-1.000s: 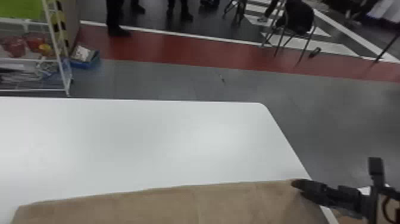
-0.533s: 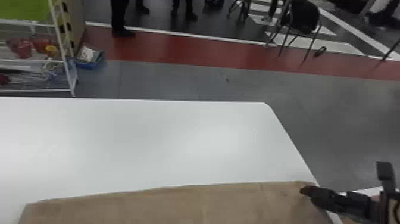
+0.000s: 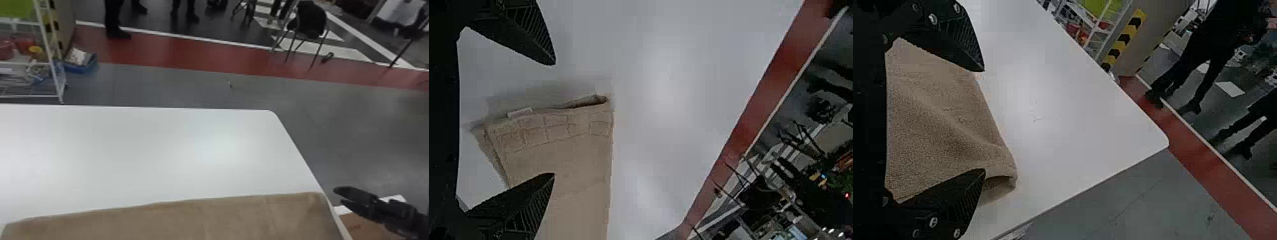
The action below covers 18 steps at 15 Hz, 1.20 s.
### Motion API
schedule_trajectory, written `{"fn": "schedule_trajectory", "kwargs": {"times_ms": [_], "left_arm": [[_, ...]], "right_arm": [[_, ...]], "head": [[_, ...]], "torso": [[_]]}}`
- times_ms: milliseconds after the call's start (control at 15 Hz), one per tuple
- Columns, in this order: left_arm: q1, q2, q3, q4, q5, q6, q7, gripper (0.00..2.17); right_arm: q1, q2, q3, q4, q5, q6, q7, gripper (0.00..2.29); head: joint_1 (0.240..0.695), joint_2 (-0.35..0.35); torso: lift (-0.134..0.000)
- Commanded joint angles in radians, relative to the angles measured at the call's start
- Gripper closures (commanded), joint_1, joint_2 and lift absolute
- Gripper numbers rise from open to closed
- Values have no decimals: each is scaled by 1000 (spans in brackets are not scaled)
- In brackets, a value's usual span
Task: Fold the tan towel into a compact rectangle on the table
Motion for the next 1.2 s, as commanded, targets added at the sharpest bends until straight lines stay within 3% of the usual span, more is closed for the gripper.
{"fn": "schedule_trajectory", "kwargs": {"times_ms": [0,200,400,667,1133], "left_arm": [[-5,-3,-16,-28,44,96,27,144],[10,-38,-65,-39,46,96,118,157],[26,-44,-141,-48,24,96,193,194],[41,-46,-274,-37,-106,96,302,194],[14,-43,-312,0,-112,92,316,252]], "right_arm": [[10,1,-11,2,-12,-33,2,184],[24,0,-14,13,-30,-60,3,181],[32,0,-37,15,-44,-76,8,181],[43,-3,-45,27,-56,-94,9,181],[46,-6,-43,42,-56,-110,8,178]], "head": [[695,-350],[695,-350],[695,-350],[695,-350],[695,-350]], "torso": [[-123],[-123],[-123],[-123],[-123]]}}
